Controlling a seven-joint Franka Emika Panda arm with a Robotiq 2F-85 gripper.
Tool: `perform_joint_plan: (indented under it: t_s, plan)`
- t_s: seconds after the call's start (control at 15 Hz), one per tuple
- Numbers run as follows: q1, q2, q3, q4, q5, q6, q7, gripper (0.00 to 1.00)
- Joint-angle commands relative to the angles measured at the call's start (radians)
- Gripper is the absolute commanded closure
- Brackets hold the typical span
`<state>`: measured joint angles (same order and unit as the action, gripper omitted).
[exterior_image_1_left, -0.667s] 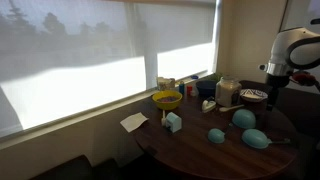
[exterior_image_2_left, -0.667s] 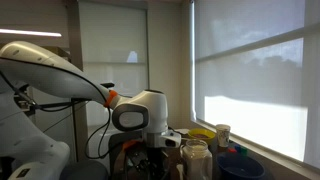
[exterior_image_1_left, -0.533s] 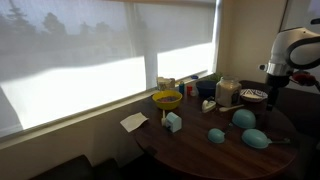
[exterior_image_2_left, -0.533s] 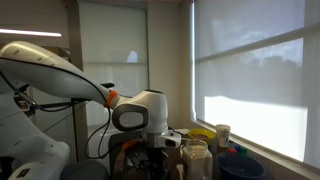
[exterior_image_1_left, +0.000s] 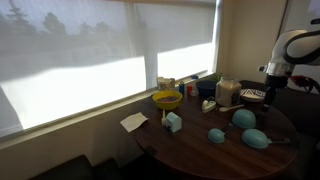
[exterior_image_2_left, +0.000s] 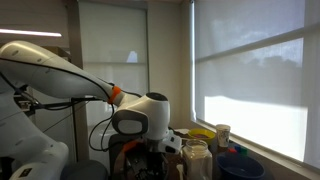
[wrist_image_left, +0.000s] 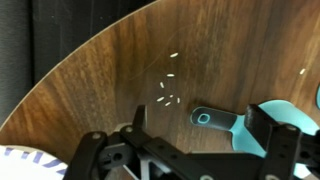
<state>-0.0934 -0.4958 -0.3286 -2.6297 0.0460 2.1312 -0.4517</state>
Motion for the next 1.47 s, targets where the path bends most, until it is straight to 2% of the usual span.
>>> perform_joint_plan:
  t_s: [0.0,0.27,1.07,1.27,1.4]
  plan:
    - [0.038,0.043,-0.057,0.041,0.169,-0.082,-0.075,0.00]
    - [0.026,0.088,-0.059,0.069,0.247,-0.135,-0.074,0.00]
    - [0.006,0.216,-0.053,0.124,0.357,-0.144,-0.149,0.01]
    - [-0.006,0.236,-0.052,0.136,0.374,-0.153,-0.162,0.30]
    - [-0.015,0.248,-0.050,0.144,0.385,-0.156,-0.171,0.46]
